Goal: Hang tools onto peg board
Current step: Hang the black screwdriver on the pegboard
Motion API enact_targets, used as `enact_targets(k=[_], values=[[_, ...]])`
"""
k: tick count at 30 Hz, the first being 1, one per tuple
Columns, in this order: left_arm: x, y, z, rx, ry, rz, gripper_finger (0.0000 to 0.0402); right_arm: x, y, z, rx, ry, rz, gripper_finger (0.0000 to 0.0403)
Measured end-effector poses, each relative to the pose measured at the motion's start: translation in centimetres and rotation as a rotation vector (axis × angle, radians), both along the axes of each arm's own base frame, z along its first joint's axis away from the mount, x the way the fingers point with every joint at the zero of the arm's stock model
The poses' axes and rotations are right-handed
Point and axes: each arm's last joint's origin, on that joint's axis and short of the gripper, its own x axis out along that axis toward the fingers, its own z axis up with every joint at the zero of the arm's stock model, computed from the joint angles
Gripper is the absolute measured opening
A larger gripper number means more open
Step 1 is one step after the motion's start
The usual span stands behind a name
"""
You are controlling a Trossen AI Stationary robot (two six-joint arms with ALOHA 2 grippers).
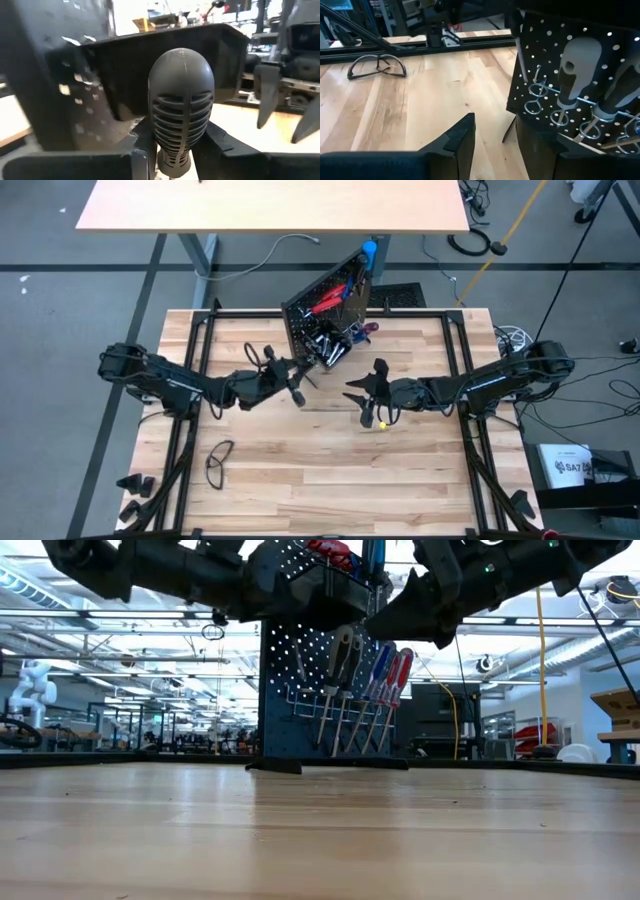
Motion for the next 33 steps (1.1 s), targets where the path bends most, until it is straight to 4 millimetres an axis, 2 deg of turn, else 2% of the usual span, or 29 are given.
enact_targets(k=[10, 21, 28, 33], values=[[1.1, 0.2, -1.5, 0.027, -0.006, 0.006, 0.0089, 0.0, 0.0, -0.2, -0.002, 0.015, 0.000, 0.0132], [1.1, 0.6, -1.3, 0.076, -0.003, 0.033, 0.0089, 0.0, 0.0, -0.3, 0.001, 0.014, -0.001, 0.0132], [1.1, 0.7, -1.6, 0.048, 0.018, 0.030, 0.0089, 0.0, 0.0, -0.3, 0.001, 0.015, 0.000, 0.0132], [1.1, 1.4, -2.3, -0.011, 0.047, 0.041, 0.0089, 0.0, 0.0, -0.3, 0.001, 0.015, 0.000, 0.0132]])
